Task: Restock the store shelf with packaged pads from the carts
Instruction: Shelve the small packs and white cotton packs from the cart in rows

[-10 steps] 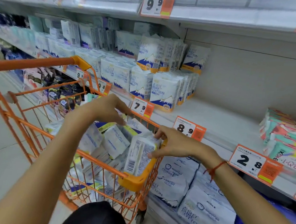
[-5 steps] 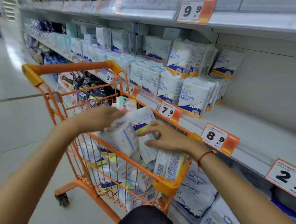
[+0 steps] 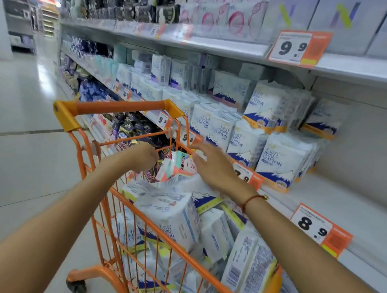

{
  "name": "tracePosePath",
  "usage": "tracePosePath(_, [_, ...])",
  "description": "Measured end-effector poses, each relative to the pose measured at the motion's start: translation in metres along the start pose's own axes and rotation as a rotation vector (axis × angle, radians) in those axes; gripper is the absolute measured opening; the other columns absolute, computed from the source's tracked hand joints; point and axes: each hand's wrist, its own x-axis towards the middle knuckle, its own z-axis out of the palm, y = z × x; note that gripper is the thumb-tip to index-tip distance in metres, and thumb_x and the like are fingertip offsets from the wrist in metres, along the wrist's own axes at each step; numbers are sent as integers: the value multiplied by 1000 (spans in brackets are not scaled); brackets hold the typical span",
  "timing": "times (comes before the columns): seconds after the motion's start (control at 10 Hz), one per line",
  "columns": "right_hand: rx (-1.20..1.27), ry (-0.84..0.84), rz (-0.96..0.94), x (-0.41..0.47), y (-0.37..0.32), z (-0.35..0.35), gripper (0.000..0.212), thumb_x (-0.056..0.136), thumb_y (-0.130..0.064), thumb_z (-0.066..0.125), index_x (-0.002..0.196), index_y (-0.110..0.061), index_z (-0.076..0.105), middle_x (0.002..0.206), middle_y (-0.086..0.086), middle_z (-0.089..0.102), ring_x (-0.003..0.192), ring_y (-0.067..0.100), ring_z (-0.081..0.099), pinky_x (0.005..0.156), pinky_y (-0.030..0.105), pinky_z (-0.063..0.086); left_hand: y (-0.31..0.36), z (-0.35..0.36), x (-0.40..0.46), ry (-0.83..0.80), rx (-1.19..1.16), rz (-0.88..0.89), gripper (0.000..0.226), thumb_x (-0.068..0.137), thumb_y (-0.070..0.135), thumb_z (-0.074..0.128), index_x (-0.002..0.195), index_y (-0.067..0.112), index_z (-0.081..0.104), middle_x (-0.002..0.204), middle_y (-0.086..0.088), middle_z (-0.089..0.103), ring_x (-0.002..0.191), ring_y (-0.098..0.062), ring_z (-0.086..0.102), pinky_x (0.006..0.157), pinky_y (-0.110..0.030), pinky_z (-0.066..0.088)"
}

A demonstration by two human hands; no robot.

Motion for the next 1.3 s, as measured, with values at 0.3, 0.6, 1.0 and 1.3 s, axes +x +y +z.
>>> tracePosePath(0.3, [-52,-461,109,66,35,25,82,91,-25,52,149,-38,-4,156,8,19,98,24,56,73,36,46,10,28,68,-278,-17,-192,29,98,21,46,118,1,51,106,-11,61,78,-22,64,71,-29,55])
tracePosePath(0.6, [47,-74,56,51,42,27,46,75,-30,76,105,-17,43,105,-3,50,95,17,50,69,30,42,13,47,70,-18,400,-76,26,92,34,55,101,11,61,78,1,65,70,-19,66,61,-23,49])
tracePosePath(1.0, [1010,144,501,-84,87,-97,76,82,-43,66,145,-16,31,95,8,74,83,18,72,112,44,32,106,-18,-3,-47,1,145,71,88,48,59,144,13,33,148,-10,38,129,-28,42,101,-34,36])
tracePosePath(1.3, [1232,439,540,-216,137,-187,14,92,-19,50,89,-13,63,70,0,70,60,11,65,60,20,48,278,17,-52,54,-204,499,34,91,34,59,113,9,61,107,-10,64,90,-23,58,75,-29,44])
